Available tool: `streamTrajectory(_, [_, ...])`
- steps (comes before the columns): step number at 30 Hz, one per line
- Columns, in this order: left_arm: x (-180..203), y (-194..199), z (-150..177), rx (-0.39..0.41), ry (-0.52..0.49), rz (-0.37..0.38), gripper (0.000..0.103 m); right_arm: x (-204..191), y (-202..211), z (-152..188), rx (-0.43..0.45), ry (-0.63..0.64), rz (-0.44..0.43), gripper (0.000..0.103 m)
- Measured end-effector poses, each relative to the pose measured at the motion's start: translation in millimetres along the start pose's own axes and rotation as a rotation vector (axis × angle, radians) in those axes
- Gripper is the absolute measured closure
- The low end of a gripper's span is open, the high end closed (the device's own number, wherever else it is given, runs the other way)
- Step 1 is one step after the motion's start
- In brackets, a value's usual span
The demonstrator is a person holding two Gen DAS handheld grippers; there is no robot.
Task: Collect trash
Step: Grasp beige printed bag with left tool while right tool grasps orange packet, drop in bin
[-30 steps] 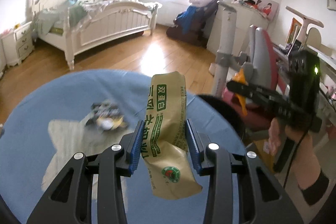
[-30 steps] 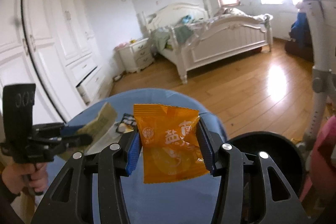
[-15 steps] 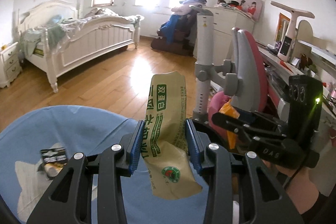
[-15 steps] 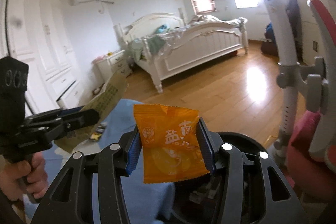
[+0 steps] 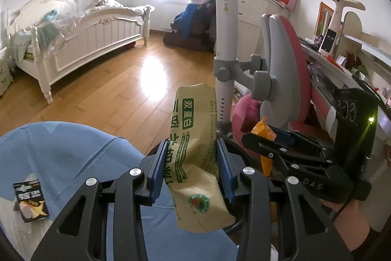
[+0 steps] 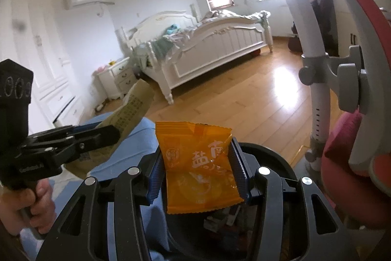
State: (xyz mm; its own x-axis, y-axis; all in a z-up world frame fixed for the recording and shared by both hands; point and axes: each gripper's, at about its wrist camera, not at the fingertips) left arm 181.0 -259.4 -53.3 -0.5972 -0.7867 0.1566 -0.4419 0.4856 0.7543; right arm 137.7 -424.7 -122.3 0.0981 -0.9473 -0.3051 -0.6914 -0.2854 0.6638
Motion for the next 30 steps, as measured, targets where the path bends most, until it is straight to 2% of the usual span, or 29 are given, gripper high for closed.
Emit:
streamTrajectory(21, [5.9, -37.2, -9.2, -0.074, 0.022, 0.063, 0.063, 34.8, -25.4, 4.1, -0.044, -0.080, 0.008, 0.053])
streamTrajectory(23, [6.2, -39.9, -9.5, -0.085, 0.021, 0.060, 0.061, 38.6, -26.4, 5.0, -0.049, -0.095, 0.007, 0.050])
streamTrajectory(25, [5.4, -41.2, -10.7, -0.093, 0.020, 0.037, 0.061, 41.7, -26.1, 5.6, -0.048, -0.108, 0.006, 0.036])
streamTrajectory(26, [6.0, -41.8, -10.9, -0.094, 0.019, 0.030, 0.061, 43.6, -25.5, 6.4, -0.044, -0.114, 0.003, 0.034])
streamTrajectory(27, [5.9, -41.8, -11.0, -0.094, 0.018, 0.029, 0.060, 43.8, -25.2, 6.5, -0.043, -0.117, 0.002, 0.032])
streamTrajectory(30, [6.1, -38.8, -10.9, -0.077, 0.014, 0.023, 0.035, 44.9, -26.1, 7.2, -0.050, -0.120, 0.005, 0.032])
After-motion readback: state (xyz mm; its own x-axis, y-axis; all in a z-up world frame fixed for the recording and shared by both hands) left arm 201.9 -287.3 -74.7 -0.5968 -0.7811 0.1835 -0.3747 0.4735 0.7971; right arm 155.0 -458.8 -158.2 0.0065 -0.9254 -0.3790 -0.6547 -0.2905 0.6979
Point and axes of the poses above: each gripper's, at about its wrist camera, not at the fingertips, and y roughly against the way its jaws point, x to its right, z to its underside, and after that the axes turned 12 degrees about -x, right-handed
